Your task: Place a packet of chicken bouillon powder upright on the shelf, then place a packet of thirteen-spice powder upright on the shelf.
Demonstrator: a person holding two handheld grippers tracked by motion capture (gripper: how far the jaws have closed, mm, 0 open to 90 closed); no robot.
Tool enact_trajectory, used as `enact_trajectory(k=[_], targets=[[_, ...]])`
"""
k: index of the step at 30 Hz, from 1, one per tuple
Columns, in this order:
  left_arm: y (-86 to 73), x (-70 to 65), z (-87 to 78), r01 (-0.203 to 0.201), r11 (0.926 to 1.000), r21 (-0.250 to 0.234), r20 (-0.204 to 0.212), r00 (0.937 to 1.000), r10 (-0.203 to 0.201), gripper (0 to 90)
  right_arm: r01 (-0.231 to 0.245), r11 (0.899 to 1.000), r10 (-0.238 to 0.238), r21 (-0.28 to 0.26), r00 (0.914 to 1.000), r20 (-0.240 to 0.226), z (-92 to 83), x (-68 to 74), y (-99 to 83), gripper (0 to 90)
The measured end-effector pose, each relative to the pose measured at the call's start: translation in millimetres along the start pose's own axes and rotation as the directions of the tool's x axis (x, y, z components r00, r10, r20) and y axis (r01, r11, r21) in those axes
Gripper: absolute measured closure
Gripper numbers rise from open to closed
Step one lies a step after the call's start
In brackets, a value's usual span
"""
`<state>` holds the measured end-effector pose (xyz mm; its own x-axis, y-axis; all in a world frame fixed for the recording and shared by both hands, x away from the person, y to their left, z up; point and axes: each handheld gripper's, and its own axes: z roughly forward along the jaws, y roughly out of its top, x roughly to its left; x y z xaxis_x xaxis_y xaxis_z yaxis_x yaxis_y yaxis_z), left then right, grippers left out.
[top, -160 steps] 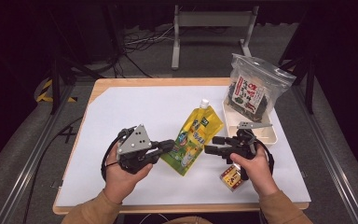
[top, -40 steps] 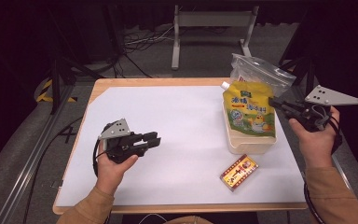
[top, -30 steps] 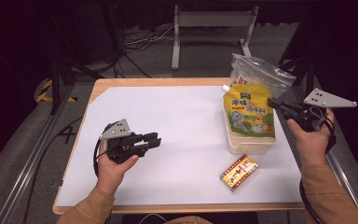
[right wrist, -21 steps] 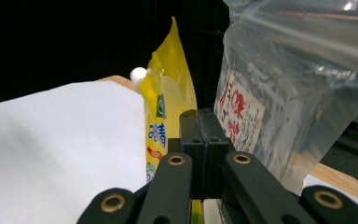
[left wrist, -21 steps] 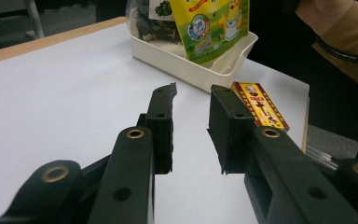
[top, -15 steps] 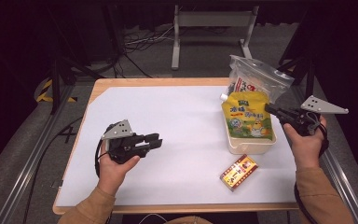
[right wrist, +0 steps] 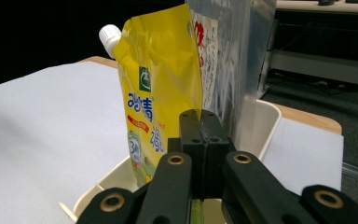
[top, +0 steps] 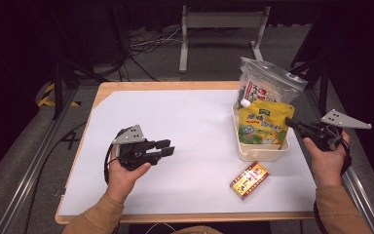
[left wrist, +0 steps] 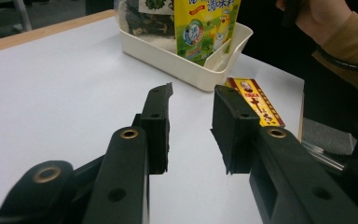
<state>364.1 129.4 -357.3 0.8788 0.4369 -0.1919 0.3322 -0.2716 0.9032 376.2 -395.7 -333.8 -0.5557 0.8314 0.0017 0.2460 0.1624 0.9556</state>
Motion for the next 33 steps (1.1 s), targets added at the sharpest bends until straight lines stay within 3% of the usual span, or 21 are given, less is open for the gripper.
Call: enact_trajectory(k=[11, 15, 20, 25, 33], targets=[[2.0, -2.8, 10.8, -0.015, 0.9993, 0.034, 0.003, 0.9999, 0.015, 58.2, 0.005, 1.000, -0.006, 0.013, 0.9991, 0.043, -6.4, 5.4, -2.9, 89.1], [2.6, -4.0, 13.2, -0.009, 0.9989, 0.046, 0.006, 0.9999, 0.009, 54.4, -0.030, 0.999, 0.030, 0.011, 0.9993, 0.022, -8.4, 6.8, -2.4, 76.8], [3.8, -5.8, 17.6, -0.020, 0.9980, 0.060, 0.010, 0.9998, 0.019, 52.1, -0.050, 0.999, 0.049, 0.002, 0.9977, 0.046, -17.9, 10.8, -0.5, 58.8], [8.0, -10.9, 26.0, -0.028, 0.9955, 0.091, 0.018, 0.9995, 0.026, 50.4, -0.042, 0.999, 0.041, 0.019, 0.9972, 0.062, -23.9, 15.7, -2.9, 50.2], [19.5, -21.2, 44.7, -0.071, 0.9873, 0.142, 0.050, 0.9967, 0.065, 49.2, -0.054, 0.997, 0.048, 0.060, 0.9946, 0.092, -37.1, 21.4, -8.4, 45.7]])
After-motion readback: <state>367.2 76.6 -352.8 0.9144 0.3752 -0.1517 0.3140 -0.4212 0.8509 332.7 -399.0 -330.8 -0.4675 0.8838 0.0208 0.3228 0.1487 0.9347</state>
